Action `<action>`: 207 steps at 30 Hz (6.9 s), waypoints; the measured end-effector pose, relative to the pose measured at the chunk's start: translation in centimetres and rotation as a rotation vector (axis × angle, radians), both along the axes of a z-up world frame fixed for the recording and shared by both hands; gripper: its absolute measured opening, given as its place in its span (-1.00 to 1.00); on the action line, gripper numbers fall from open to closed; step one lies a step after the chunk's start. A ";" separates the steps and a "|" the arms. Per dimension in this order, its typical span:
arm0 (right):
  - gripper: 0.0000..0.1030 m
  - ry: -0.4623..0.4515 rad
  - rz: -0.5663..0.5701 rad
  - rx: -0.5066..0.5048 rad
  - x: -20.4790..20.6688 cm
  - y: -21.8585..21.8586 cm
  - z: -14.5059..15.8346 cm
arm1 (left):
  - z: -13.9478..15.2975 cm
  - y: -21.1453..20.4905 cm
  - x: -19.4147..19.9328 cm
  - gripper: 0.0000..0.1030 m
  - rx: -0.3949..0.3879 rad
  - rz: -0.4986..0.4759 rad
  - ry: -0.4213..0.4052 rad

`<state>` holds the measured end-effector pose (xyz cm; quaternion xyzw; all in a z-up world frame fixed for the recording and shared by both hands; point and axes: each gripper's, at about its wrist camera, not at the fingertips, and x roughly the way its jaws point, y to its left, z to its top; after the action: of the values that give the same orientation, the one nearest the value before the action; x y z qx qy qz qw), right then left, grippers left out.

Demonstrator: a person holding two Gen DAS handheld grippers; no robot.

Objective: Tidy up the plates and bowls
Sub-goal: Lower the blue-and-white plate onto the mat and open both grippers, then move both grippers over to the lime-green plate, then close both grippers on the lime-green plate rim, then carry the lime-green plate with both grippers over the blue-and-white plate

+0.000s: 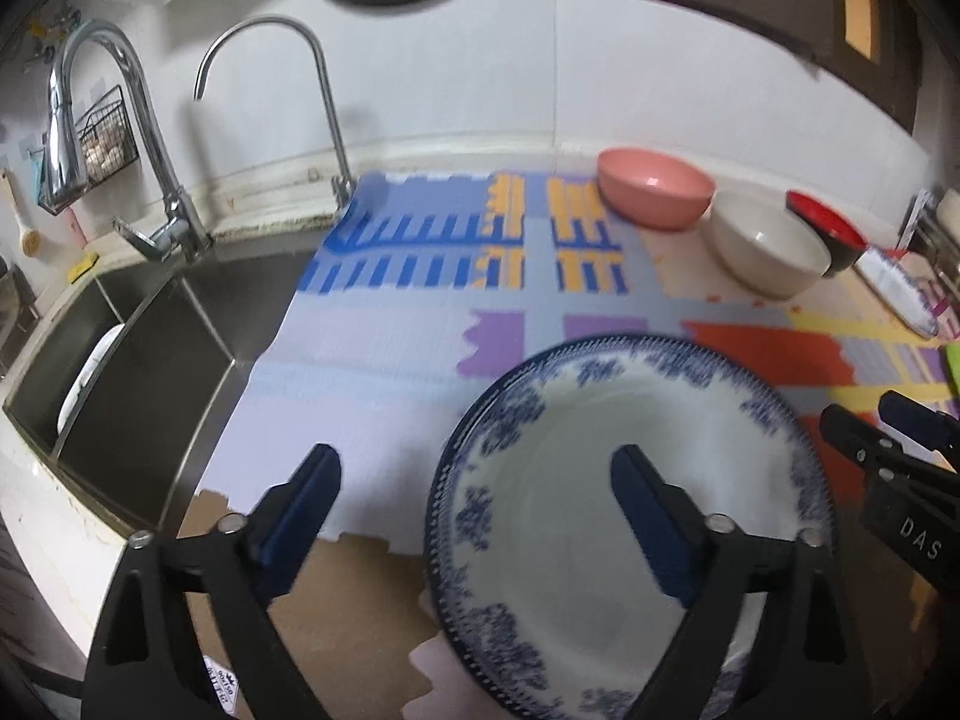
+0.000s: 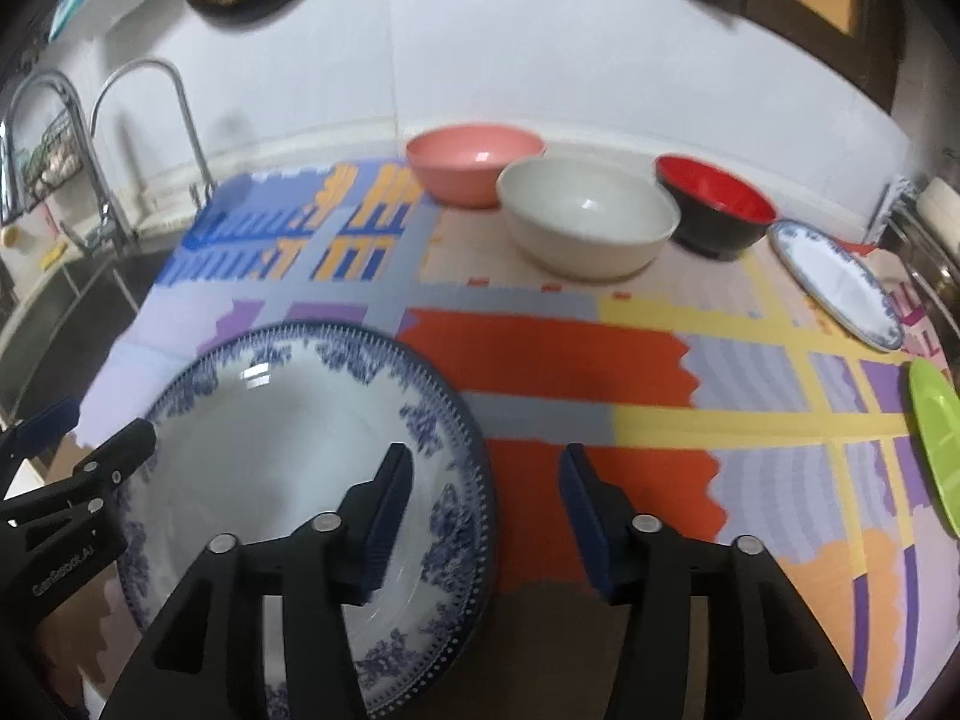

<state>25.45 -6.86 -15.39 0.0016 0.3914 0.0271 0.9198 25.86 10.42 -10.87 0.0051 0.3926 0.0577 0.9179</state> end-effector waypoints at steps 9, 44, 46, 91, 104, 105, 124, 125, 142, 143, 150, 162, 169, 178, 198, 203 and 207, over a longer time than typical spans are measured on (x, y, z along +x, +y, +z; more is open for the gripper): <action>0.56 -0.087 -0.092 0.020 -1.3 -3.8 2.9 | 2.8 -3.7 -0.1 0.94 0.007 -0.072 -0.083; 0.64 -0.292 -0.572 -0.086 -12.2 -25.7 8.5 | 9.6 -27.7 -1.0 1.00 -0.010 -0.489 -0.283; 0.64 -0.296 -0.597 -0.092 -12.8 -27.1 8.6 | 9.7 -28.9 -0.8 1.00 -0.014 -0.504 -0.284; 0.63 -0.095 -0.868 0.000 -8.9 -49.3 -2.0 | -1.3 -54.3 9.6 0.81 -0.036 -0.775 0.016; 0.49 -0.017 -0.870 0.045 -7.0 -51.7 -4.7 | -4.1 -57.5 11.7 0.37 -0.014 -0.814 0.121; 0.47 -0.015 -0.870 0.050 -6.9 -51.8 -4.7 | -4.2 -57.7 11.8 0.35 -0.017 -0.815 0.127; -0.13 0.035 -0.824 0.100 -6.2 -52.6 -5.4 | -4.5 -58.5 12.3 -0.14 -0.048 -0.845 0.142; -0.16 0.039 -0.817 0.095 -6.0 -52.5 -5.4 | -4.5 -58.5 12.4 -0.18 -0.050 -0.844 0.145; -0.20 0.043 -0.793 0.053 -6.0 -50.9 -4.2 | -3.2 -56.0 11.6 -0.22 -0.060 -0.799 0.130; -0.20 0.039 -0.787 0.051 -6.1 -50.5 -3.9 | -3.0 -55.6 11.5 -0.22 -0.061 -0.794 0.125; -0.20 0.024 -0.746 0.046 -6.5 -48.2 -2.6 | -1.7 -52.3 10.4 -0.24 -0.065 -0.753 0.091; -0.20 -0.021 -0.654 0.018 -6.9 -42.5 0.4 | 1.1 -44.7 8.7 -0.24 -0.099 -0.651 0.042; -0.20 -0.051 -0.595 -0.014 -7.0 -38.4 2.5 | 2.9 -40.1 7.7 -0.24 -0.109 -0.593 -0.001; -0.20 -0.083 -0.524 -0.018 -6.8 -33.2 4.6 | 4.6 -33.7 6.3 -0.25 -0.116 -0.517 -0.038; -0.20 -0.131 -0.288 -0.045 -4.9 -19.4 7.1 | 6.3 -18.8 3.1 -0.25 -0.112 -0.298 -0.061; -0.20 -0.130 -0.222 -0.043 -4.2 -15.5 7.1 | 6.0 -14.5 2.1 -0.25 -0.105 -0.235 -0.055; -0.20 -0.123 -0.170 -0.039 -3.8 -12.6 6.9 | 5.6 -11.5 1.5 -0.25 -0.100 -0.189 -0.045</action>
<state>21.66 -19.43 -8.45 0.0151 0.3329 -0.0588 0.9410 27.34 -1.10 -5.26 -0.0053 0.3721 -0.0485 0.9269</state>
